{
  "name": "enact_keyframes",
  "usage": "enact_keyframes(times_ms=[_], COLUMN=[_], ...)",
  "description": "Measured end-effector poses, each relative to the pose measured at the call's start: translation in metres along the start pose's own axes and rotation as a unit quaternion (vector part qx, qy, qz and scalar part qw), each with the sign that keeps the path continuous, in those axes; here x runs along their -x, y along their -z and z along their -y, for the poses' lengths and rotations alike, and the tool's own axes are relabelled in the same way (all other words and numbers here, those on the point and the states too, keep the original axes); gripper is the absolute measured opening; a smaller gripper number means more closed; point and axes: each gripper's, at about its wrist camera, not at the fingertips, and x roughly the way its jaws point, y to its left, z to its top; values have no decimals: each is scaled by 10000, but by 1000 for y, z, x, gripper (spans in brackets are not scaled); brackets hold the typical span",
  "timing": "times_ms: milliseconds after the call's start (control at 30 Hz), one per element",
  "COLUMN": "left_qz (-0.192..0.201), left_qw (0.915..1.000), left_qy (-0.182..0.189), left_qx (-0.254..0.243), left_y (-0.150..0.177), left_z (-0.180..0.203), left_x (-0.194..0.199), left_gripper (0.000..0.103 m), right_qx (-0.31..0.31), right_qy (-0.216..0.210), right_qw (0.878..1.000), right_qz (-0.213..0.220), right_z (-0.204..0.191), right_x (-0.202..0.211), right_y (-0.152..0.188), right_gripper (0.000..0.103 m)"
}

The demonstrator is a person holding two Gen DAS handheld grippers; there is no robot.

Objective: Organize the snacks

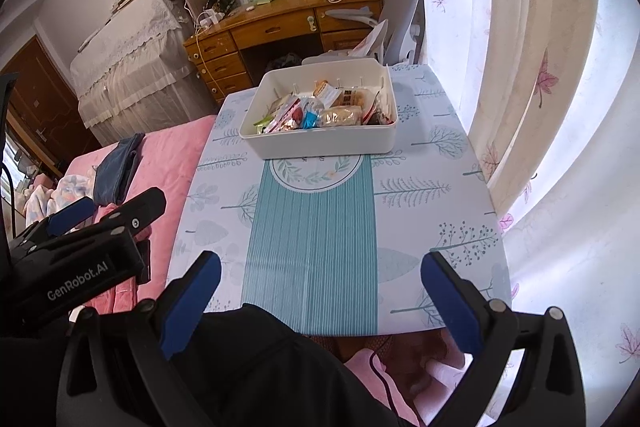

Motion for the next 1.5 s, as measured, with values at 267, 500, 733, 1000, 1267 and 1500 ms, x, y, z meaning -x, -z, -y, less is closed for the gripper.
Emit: enact_keyframes(times_ms=[267, 500, 733, 1000, 1267, 1500], left_qz=[-20, -80, -177, -240, -342, -378], left_qw=[10000, 10000, 9998, 9997, 9994, 9992], left_qy=[37, 35, 35, 29, 44, 54], left_qx=[-1, 2, 39, 21, -44, -82], left_y=[-2, -3, -2, -2, 5, 6], left_z=[5, 7, 8, 12, 12, 11], left_x=[-4, -8, -15, -16, -17, -18], left_gripper=[102, 102, 102, 102, 102, 102], right_qx=[-31, -72, -81, -87, -136, -161], right_qy=[19, 16, -14, -12, -4, -8], right_qw=[10000, 9999, 9995, 9989, 9981, 9979], right_qz=[-39, -123, -314, -464, -594, -625], right_z=[5, 8, 11, 11, 12, 13], right_x=[-3, -7, -16, -21, -24, -24], right_y=[-3, -4, -5, -3, 1, 3], right_gripper=[101, 101, 101, 101, 101, 101])
